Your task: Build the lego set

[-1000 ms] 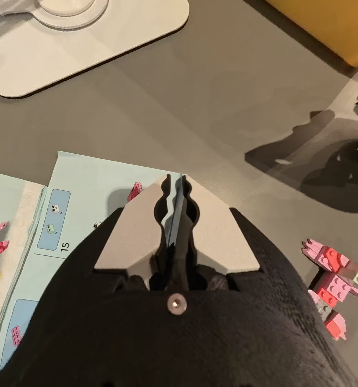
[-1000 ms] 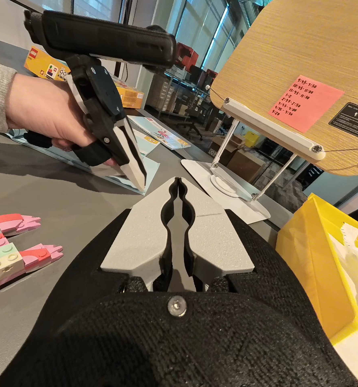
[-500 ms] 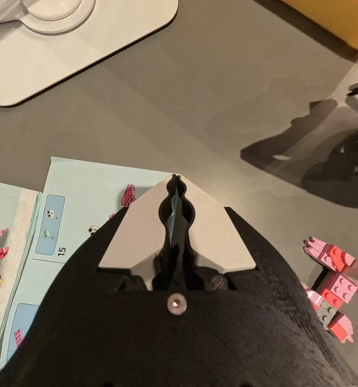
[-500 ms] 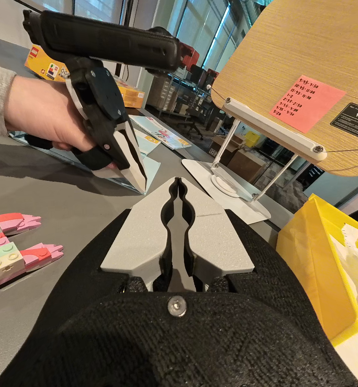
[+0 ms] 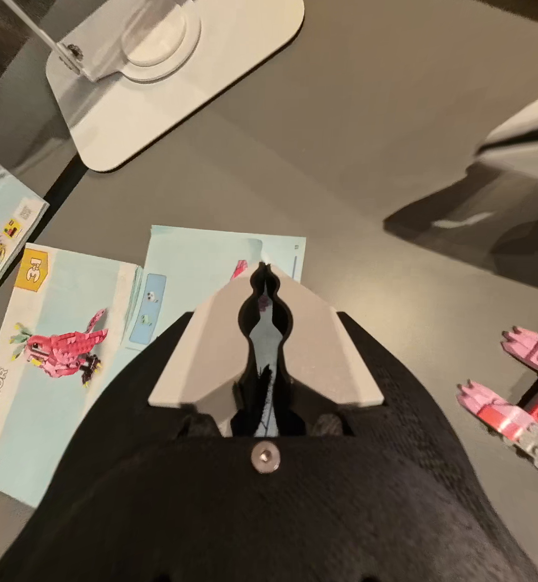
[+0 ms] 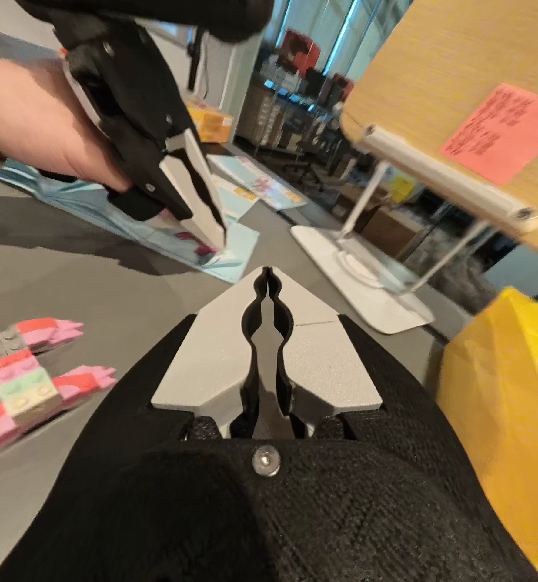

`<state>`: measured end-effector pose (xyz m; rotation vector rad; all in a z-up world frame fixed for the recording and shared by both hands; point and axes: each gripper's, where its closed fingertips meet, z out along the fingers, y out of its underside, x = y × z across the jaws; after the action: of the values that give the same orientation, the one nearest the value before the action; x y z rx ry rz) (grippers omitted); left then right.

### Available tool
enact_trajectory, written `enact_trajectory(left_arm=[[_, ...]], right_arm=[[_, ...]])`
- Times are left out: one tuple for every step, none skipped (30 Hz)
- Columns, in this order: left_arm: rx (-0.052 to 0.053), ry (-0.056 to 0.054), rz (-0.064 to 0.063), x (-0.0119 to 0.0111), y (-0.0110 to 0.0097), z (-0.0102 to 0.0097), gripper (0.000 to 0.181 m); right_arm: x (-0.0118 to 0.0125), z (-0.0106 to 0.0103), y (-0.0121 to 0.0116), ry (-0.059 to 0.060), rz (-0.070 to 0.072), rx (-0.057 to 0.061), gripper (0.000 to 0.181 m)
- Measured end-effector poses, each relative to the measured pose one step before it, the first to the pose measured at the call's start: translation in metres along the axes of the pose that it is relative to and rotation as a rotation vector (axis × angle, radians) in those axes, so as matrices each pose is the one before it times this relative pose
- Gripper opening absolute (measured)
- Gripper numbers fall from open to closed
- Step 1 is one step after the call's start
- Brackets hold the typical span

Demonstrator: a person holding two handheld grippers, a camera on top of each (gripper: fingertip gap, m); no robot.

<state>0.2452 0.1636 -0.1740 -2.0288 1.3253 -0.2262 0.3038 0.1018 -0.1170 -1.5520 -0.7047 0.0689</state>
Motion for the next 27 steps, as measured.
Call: enact_trajectory(left_arm=[[0.0088,0.0011,-0.0052,-0.00205,0.00093,-0.00289,0.000],[0.0092,-0.0047,-0.0026,-0.00277,0.00062,-0.00224,0.000],[0.0077,-0.0034,-0.0046,-0.00245,0.00070,-0.00173,0.000],[0.0068,0.0006,-0.0088,-0.00168,0.00064,-0.00135,0.000],[0.0100,0.0005,-0.0095,-0.00152,0.00030,-0.00146,0.000],[0.0098,-0.0001,-0.0097,-0.00145,0.00027,-0.00166,0.000],[0.0110,0.0006,-0.0090,-0.00138,0.00018,-0.00186,0.000],[0.0084,0.0013,-0.0062,-0.00122,0.00080,-0.00228,0.000],[0.0071,-0.0004,-0.0028,-0.00144,0.00105,-0.00271,0.000],[0.0081,-0.0019,-0.0005,-0.00176,0.00088,-0.00382,0.000],[0.0081,-0.0036,0.0001,-0.00220,0.00086,-0.00513,0.000],[0.0121,-0.0068,0.0019,-0.00286,0.00010,-0.00734,0.000],[0.0173,-0.0094,0.0012,-0.00343,-0.00055,-0.00967,0.000],[0.0228,-0.0077,-0.0034,-0.00285,-0.00102,-0.01187,0.000],[0.0272,-0.0040,-0.0062,-0.00192,-0.00119,-0.01403,0.000],[0.0306,-0.0063,-0.0053,-0.00155,-0.00108,-0.01557,0.000],[0.0271,-0.0093,-0.0050,-0.00147,-0.00003,-0.01655,0.000],[0.0276,-0.0133,-0.0076,-0.00129,0.00056,-0.01782,0.000],[0.0317,-0.0168,-0.0133,-0.00134,0.00057,-0.01876,0.000],[0.0310,-0.0213,-0.0252,-0.00165,0.00130,-0.01987,0.000],[0.0429,-0.0293,-0.0347,-0.00268,0.00014,-0.02126,0.000],[0.0576,-0.0354,-0.0317,-0.00334,-0.00127,-0.02258,0.000],[0.0669,-0.0456,-0.0210,-0.00493,-0.00259,-0.02343,0.000],[0.0804,-0.0581,-0.0145,-0.00682,-0.00442,-0.02387,0.007],[0.0742,-0.0569,-0.0159,-0.00708,-0.00465,-0.02271,0.013],[0.0514,-0.0366,-0.0094,-0.00481,-0.00385,-0.02050,0.013],[0.0386,-0.0368,-0.0087,-0.00501,-0.00318,-0.01788,0.014]], right_arm=[[-0.01179,0.00770,0.00143,-0.0750,0.0570,-0.0382,0.000],[-0.01143,0.00959,0.00288,-0.0815,0.0629,-0.0480,0.000],[-0.00502,0.01084,0.00567,-0.0486,0.0581,-0.0644,0.000],[0.00175,0.01066,0.00524,-0.0112,0.0412,-0.0578,0.000],[0.00252,0.00976,0.00222,-0.0091,0.0185,-0.0377,0.000],[0.00317,0.00845,-0.00098,-0.0073,0.0076,-0.0213,0.000],[0.00377,0.00811,-0.00143,-0.0048,0.0140,-0.0187,0.000],[0.00116,0.00910,0.00015,-0.0231,0.0272,-0.0304,0.000],[-0.00155,0.01015,0.00182,-0.0414,0.0355,-0.0407,0.000],[-0.00185,0.01012,0.00091,-0.0362,0.0259,-0.0318,0.000],[-0.00037,0.00920,0.00043,-0.0166,0.0076,-0.0266,0.000],[-0.00097,0.00811,0.00097,-0.0127,-0.0056,-0.0376,0.000],[-0.00316,0.00688,-0.00180,-0.0188,-0.0135,-0.0240,0.000],[-0.00640,0.00569,-0.00446,-0.0325,-0.0147,-0.0117,0.000],[-0.00720,0.00497,-0.00536,-0.0339,-0.0111,-0.0115,0.000],[-0.00628,0.00465,-0.00622,-0.0238,-0.0076,-0.0104,0.000],[-0.00807,0.00474,-0.00732,-0.0295,-0.0085,-0.0064,0.000],[-0.01070,0.00523,-0.00845,-0.0406,-0.0091,-0.0018,0.000],[-0.01232,0.00575,-0.00890,-0.0446,-0.0106,-0.0002,0.000],[-0.01211,0.00651,-0.00896,-0.0361,-0.0120,0.0005,0.000],[-0.01168,0.00717,-0.00870,-0.0259,-0.0147,0.0003,0.000],[-0.01165,0.00802,-0.00786,-0.0192,-0.0198,-0.0034,0.000],[-0.01130,0.00867,-0.00684,-0.0123,-0.0246,-0.0071,0.000],[-0.01144,0.00955,-0.00579,-0.0111,-0.0261,-0.0110,0.000],[-0.01181,0.01044,-0.00418,-0.0146,-0.0260,-0.0184,0.000],[-0.01082,0.01110,-0.00265,-0.0114,-0.0248,-0.0266,0.000],[-0.00997,0.01144,-0.00144,-0.0080,-0.0258,-0.0308,0.000]])
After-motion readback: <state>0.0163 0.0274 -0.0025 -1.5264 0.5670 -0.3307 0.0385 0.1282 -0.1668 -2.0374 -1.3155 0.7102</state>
